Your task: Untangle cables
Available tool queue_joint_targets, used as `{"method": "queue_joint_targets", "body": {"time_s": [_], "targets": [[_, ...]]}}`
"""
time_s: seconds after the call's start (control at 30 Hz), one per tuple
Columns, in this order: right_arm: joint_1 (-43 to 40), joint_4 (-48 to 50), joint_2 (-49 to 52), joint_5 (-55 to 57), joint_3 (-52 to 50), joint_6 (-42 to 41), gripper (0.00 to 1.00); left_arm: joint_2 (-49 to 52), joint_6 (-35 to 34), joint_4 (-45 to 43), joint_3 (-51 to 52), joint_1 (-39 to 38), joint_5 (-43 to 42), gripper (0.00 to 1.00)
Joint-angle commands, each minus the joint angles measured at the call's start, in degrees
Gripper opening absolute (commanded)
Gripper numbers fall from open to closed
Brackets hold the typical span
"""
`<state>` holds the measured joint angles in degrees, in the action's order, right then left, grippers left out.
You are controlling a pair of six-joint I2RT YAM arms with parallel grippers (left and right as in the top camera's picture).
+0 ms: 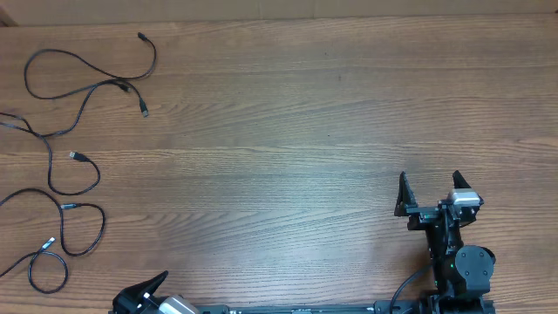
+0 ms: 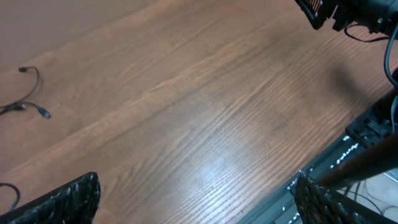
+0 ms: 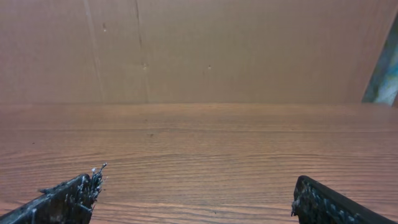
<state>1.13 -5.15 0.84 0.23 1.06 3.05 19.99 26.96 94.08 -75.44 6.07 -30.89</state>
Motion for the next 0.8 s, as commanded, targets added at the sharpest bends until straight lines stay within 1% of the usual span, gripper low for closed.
{"method": "queue_joint_targets", "body": {"time_s": [0.0, 0.13, 0.2, 0.27, 0.37, 0.53, 0.77], "targets": [[-0.02, 0.37, -0.68, 0.04, -0.61, 0.22, 1.00, -0.33, -0.28, 1.49, -0.68, -0.26, -0.74, 1.00], [-0.02, 0.37, -0.68, 0.04, -0.61, 0.22, 1.00, -0.35, -4.63, 2.12, -0.68, -0.26, -2.40, 1.00], [-0.02, 0.37, -0.68, 0.04, -0.61, 0.22, 1.00, -0.35, -9.16, 1.55, -0.50, -0.26, -3.65, 1.00], [-0.02, 0.37, -0.68, 0.04, -0.61, 0.22, 1.00, -0.50, -11.93, 1.18, 0.09, -0.26, -3.67, 1.00], [-0.02, 0.37, -0.68, 0.04, -0.61, 0.22, 1.00, -0.76, -14.45, -0.96, 2.25, -0.26, -3.65, 0.99], [-0.02, 0.37, -0.68, 0.04, -0.61, 0.22, 1.00, -2.23, -21.03, -10.29, 9.09, -0.46, -3.69, 1.00], [-0.02, 0.37, -0.68, 0.04, -0.61, 0.22, 1.00, -8.87, -22.43, -27.15, 24.09, -3.37, -5.01, 1.00]]}}
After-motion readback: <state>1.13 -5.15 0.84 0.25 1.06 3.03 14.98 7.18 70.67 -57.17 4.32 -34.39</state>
